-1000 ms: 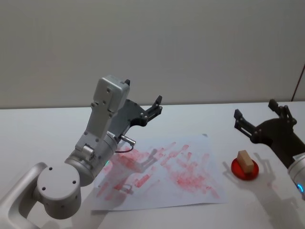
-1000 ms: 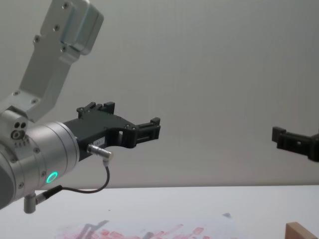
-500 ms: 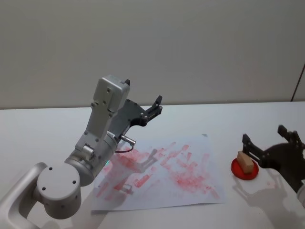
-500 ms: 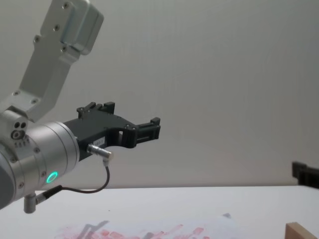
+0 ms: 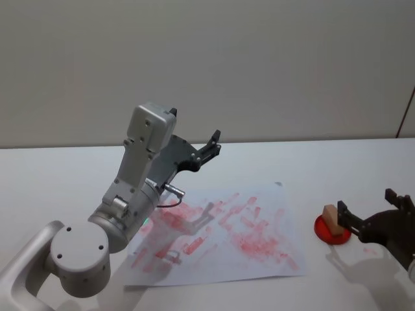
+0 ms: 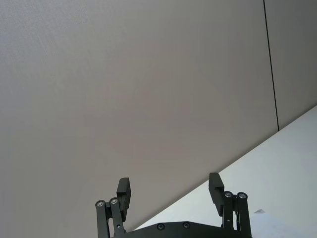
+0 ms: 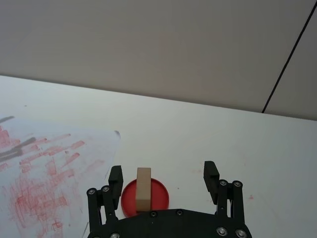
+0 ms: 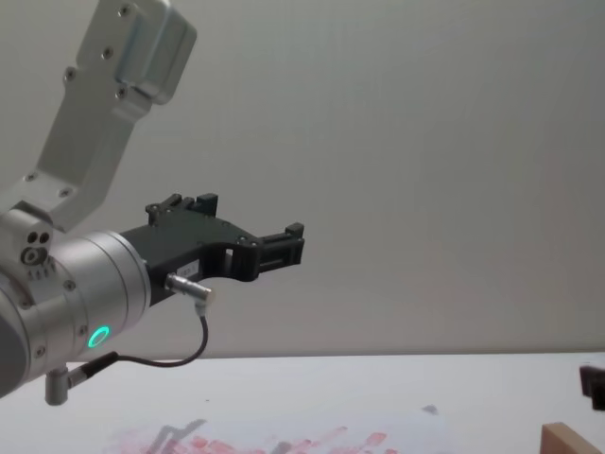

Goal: Use the one hand to pick up the stamp and affix it onto the A4 paper.

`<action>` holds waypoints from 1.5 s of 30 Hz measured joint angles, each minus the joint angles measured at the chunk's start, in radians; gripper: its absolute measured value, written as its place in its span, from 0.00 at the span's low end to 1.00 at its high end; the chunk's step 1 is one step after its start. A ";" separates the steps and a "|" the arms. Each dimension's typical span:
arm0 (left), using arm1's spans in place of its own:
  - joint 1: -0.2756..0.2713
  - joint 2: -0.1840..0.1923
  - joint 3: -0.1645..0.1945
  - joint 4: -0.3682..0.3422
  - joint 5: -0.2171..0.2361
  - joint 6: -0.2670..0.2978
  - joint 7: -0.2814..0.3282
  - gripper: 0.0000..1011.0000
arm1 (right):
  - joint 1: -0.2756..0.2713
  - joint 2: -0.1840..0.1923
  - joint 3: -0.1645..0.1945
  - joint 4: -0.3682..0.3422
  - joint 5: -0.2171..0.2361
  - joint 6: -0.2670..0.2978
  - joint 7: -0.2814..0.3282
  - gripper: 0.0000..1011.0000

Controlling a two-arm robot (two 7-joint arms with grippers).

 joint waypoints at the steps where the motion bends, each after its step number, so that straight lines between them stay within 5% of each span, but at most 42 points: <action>1: 0.000 0.000 0.000 0.000 0.000 0.000 0.000 0.99 | 0.004 -0.002 0.000 0.005 -0.001 0.005 0.004 0.99; 28: 0.000 0.000 0.000 0.000 0.000 0.000 0.000 0.99 | 0.133 -0.085 -0.024 0.175 -0.040 0.141 0.106 0.98; 45: 0.000 0.000 0.000 0.000 0.000 0.000 0.000 0.99 | 0.152 -0.099 -0.029 0.200 -0.052 0.162 0.114 0.53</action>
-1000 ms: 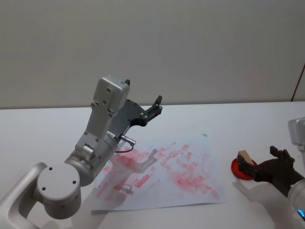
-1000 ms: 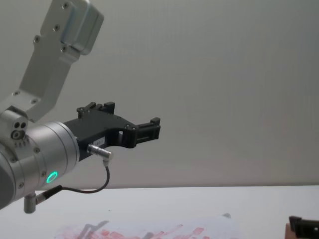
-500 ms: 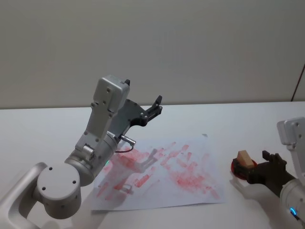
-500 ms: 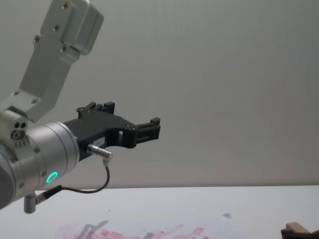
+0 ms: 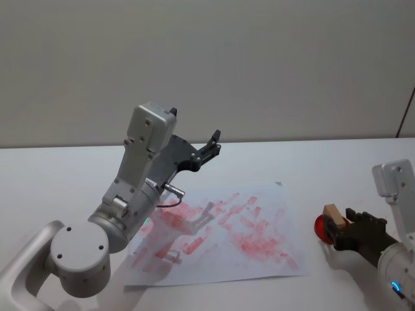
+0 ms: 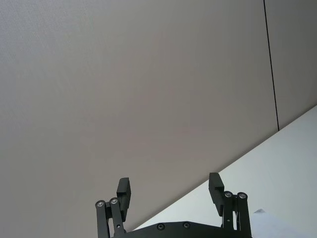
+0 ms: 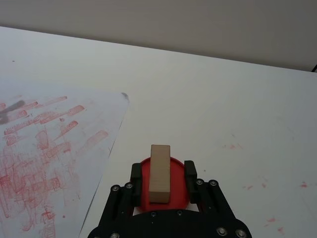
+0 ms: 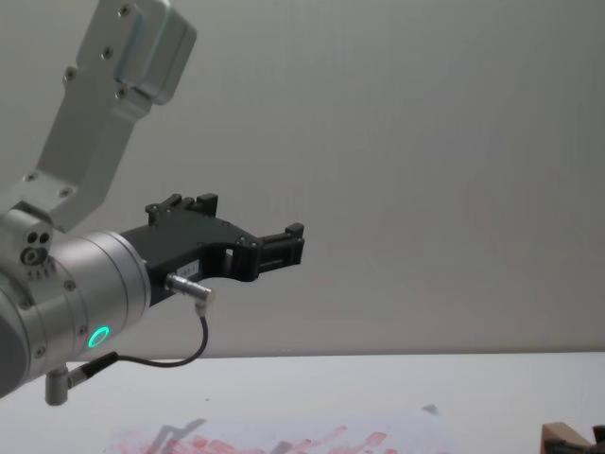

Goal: Use the one hand to pick up the stamp and affix it onto the A4 paper.

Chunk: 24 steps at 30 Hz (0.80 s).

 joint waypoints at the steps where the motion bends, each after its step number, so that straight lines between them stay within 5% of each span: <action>1: 0.000 0.000 0.000 0.000 0.000 0.000 0.000 0.99 | 0.001 -0.001 0.000 0.001 0.000 0.001 0.000 0.47; 11: 0.000 0.000 0.000 0.000 0.000 0.000 0.000 0.99 | 0.003 -0.002 -0.001 0.004 -0.004 0.002 0.004 0.22; 24: 0.000 0.000 0.000 0.000 0.000 0.000 0.000 0.99 | 0.048 -0.006 -0.007 0.011 -0.056 -0.046 0.100 0.21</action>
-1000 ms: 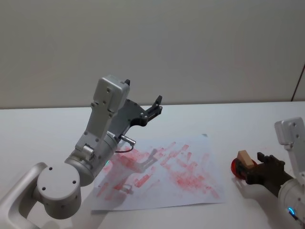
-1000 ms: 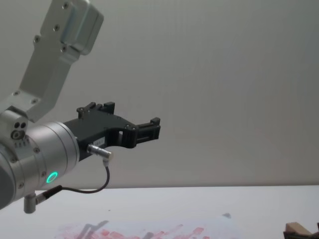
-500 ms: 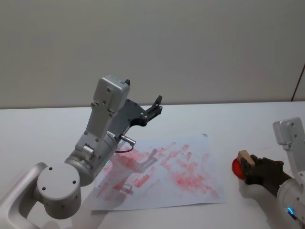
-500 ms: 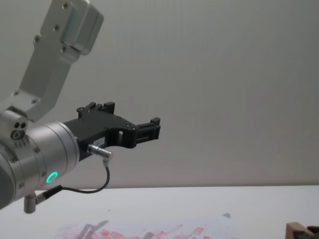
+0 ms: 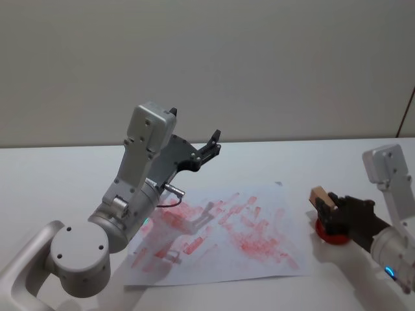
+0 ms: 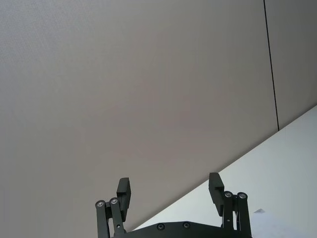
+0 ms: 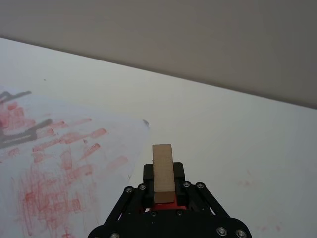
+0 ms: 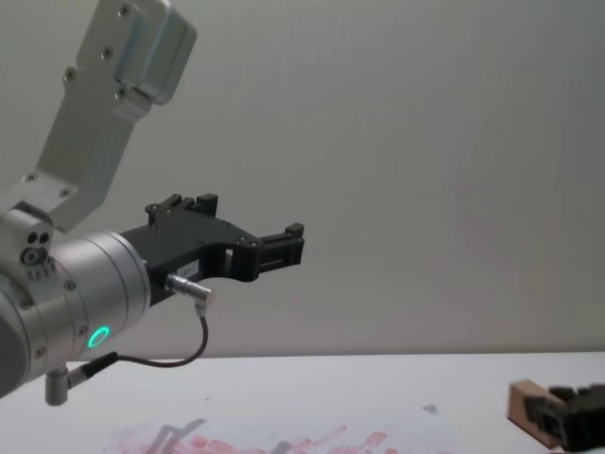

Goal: Use the one hand to pick up the stamp and affix it onto the A4 paper.

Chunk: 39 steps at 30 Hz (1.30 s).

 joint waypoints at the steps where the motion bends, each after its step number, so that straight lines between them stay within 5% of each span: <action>1: 0.000 0.000 0.000 0.000 0.000 0.000 0.000 0.99 | 0.000 0.000 0.000 0.000 0.000 0.000 0.000 0.21; 21: 0.000 0.000 0.000 0.000 0.000 0.000 0.000 0.99 | 0.158 -0.054 -0.026 0.127 -0.029 -0.071 0.290 0.21; 39: 0.000 0.000 0.000 0.000 0.000 0.000 0.000 0.99 | 0.282 -0.100 -0.048 0.309 -0.012 0.029 0.487 0.21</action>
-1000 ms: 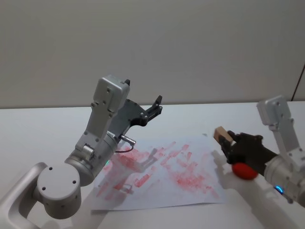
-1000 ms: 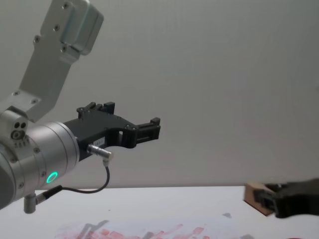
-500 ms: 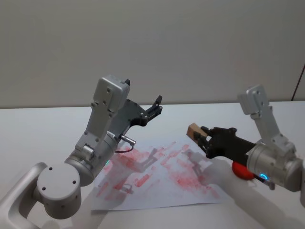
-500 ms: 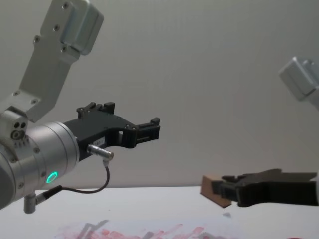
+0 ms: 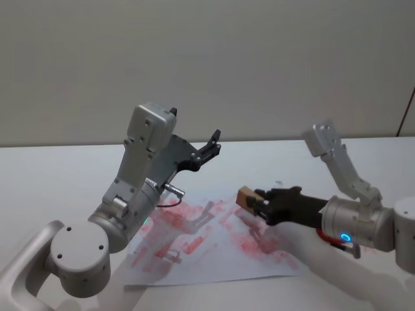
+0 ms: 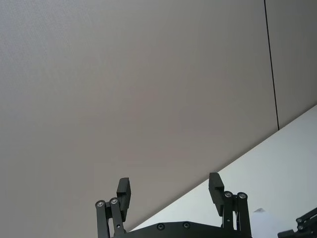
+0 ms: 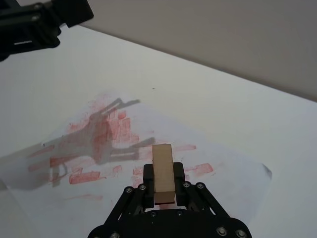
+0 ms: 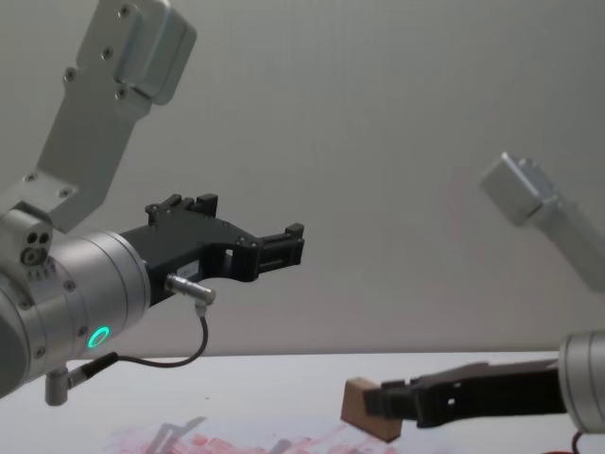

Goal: Use the one hand to pick up the stamp and affix it onto the A4 paper.

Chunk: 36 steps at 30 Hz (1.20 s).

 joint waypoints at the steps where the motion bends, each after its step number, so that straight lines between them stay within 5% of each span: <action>1: 0.000 0.000 0.000 0.000 0.000 0.000 0.000 0.99 | 0.004 -0.002 -0.001 0.008 0.000 0.006 0.005 0.21; 17: 0.000 0.000 0.000 0.000 0.000 0.000 0.000 0.99 | 0.086 -0.024 -0.027 0.161 -0.063 0.110 0.113 0.21; 36: 0.000 0.000 0.000 0.000 0.000 0.000 0.000 0.99 | 0.106 -0.015 -0.044 0.165 -0.125 0.048 0.120 0.21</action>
